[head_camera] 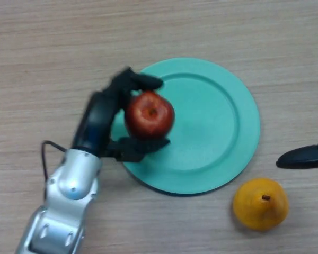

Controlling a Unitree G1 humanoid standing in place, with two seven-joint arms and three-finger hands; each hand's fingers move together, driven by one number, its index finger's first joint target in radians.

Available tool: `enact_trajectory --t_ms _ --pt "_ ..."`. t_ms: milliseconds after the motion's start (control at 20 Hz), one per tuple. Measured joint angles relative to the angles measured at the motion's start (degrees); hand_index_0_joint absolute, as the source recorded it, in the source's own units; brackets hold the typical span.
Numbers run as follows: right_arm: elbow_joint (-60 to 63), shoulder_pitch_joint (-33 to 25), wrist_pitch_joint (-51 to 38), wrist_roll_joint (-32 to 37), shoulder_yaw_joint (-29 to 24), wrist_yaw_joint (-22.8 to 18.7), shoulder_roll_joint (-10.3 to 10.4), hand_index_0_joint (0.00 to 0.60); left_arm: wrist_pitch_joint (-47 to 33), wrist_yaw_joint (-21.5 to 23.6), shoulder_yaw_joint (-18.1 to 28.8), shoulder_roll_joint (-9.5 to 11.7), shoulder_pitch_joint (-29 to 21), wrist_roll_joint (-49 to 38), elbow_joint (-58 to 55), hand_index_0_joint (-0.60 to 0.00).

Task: Pick up the red apple and place it on the plate

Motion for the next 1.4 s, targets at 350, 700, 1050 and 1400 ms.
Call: enact_trajectory --t_ms 350,700,1050,1400 --pt "0.0 5.1 -5.3 5.3 -0.1 -4.3 -4.2 0.000 -17.9 0.0 -3.2 0.0 -4.8 4.2 15.9 -0.600" --pt "0.0 6.1 -5.7 6.7 0.1 -6.6 -6.5 0.000 -8.5 -1.2 -2.6 0.0 -4.3 7.5 12.5 0.000" --pt "0.0 1.9 -5.3 -0.9 2.6 -2.1 -3.1 0.000 3.9 -13.5 3.6 0.0 0.9 10.5 -11.9 0.000" --pt "-0.1 2.2 -4.9 3.6 -2.0 1.5 -3.1 0.000 16.5 -14.9 13.1 0.1 10.1 -12.8 -38.1 0.000"
